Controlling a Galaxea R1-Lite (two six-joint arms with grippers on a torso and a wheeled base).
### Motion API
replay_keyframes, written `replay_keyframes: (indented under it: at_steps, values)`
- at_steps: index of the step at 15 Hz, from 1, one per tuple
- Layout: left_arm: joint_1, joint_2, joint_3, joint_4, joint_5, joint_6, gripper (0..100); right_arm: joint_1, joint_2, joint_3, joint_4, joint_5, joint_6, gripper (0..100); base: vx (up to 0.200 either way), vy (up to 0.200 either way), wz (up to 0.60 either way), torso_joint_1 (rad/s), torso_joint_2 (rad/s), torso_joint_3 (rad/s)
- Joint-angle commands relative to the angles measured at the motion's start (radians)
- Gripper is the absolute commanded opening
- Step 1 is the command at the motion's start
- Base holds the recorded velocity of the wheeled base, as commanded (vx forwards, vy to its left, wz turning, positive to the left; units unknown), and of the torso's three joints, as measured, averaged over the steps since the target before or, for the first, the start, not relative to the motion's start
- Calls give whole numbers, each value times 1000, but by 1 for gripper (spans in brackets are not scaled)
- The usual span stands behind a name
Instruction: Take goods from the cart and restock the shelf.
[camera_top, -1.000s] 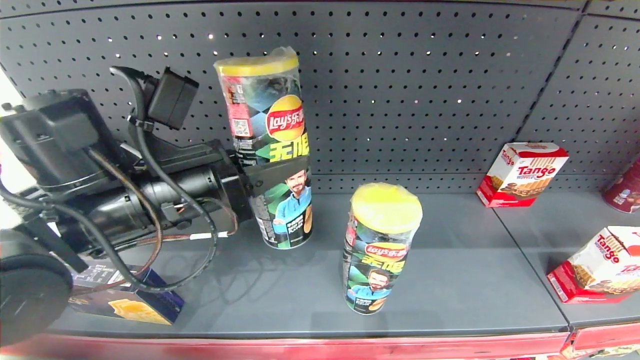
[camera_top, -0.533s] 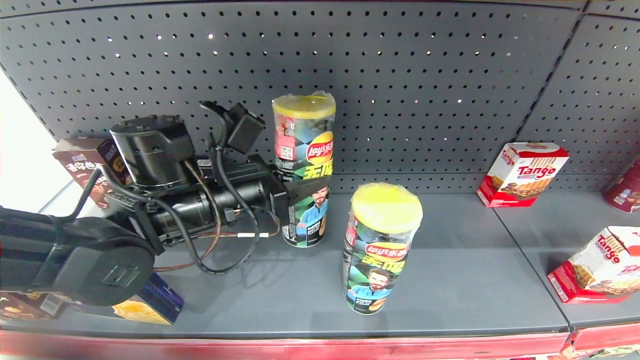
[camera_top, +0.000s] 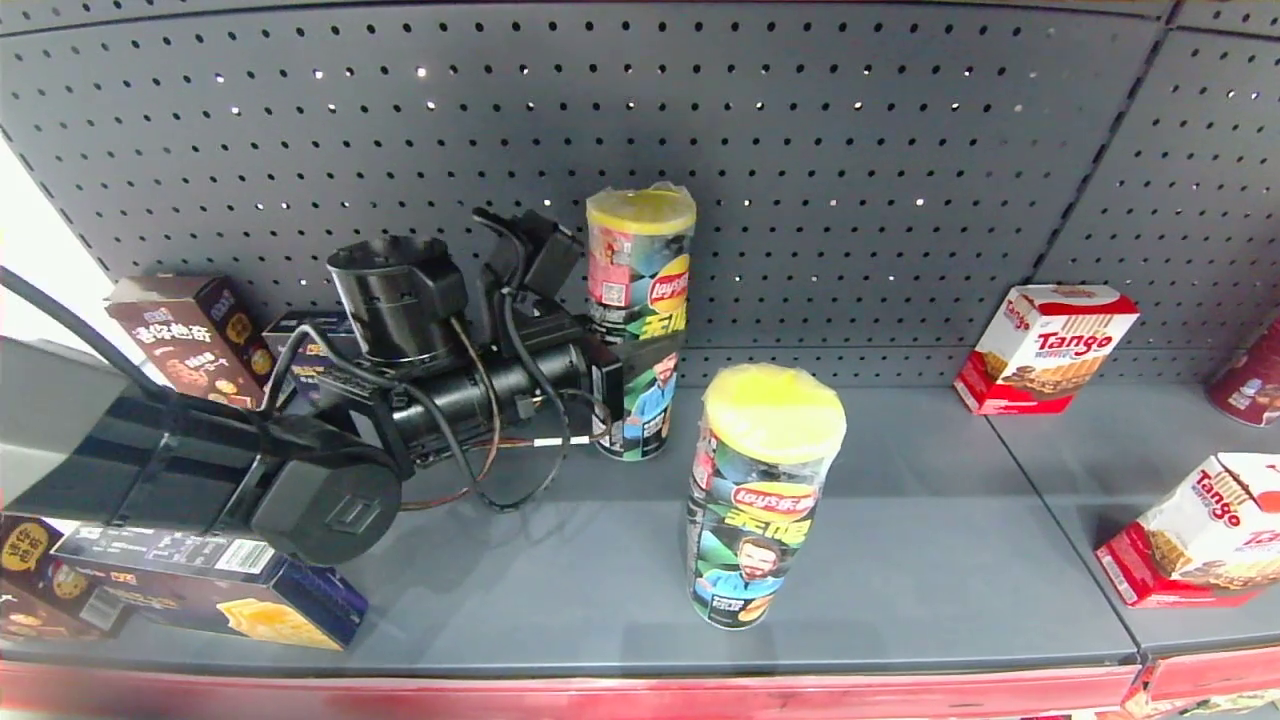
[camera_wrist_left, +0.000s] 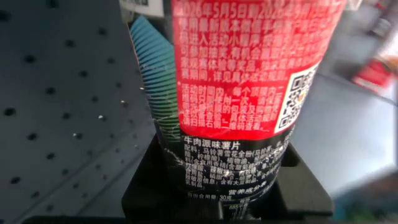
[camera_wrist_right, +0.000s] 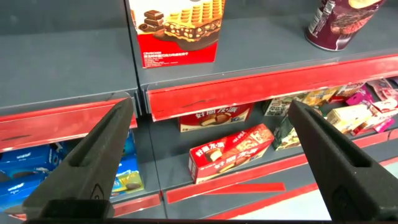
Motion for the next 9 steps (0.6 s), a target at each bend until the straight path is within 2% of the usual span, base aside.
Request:
replay_keyframes:
  at_steps: [1,3,4,5,6,9]
  values:
    - [-6,39,-27,-45,6,-9,0,0,2,0,0,1,0,100,0,0,0,0,0,0]
    - [-6,64,-30,-117,6,-24,0,0,2,0,0,0,0,100,0,0,0,0,0,0]
    - [-6,76,-22,-157,6,-22,0,0,2,0,0,0,0,100,0,0,0,0,0,0]
    - [-6,76,-22,-157,6,-22,0,0,2,0,0,0,0,100,0,0,0,0,0,0]
    - [-6,104,-13,-211,8,-24,0,0,2,0,0,1,0,100,0,0,0,0,0,0]
    - [-8,133,-7,-248,8,-18,0,0,2,0,0,0,0,100,0,0,0,0,0,0]
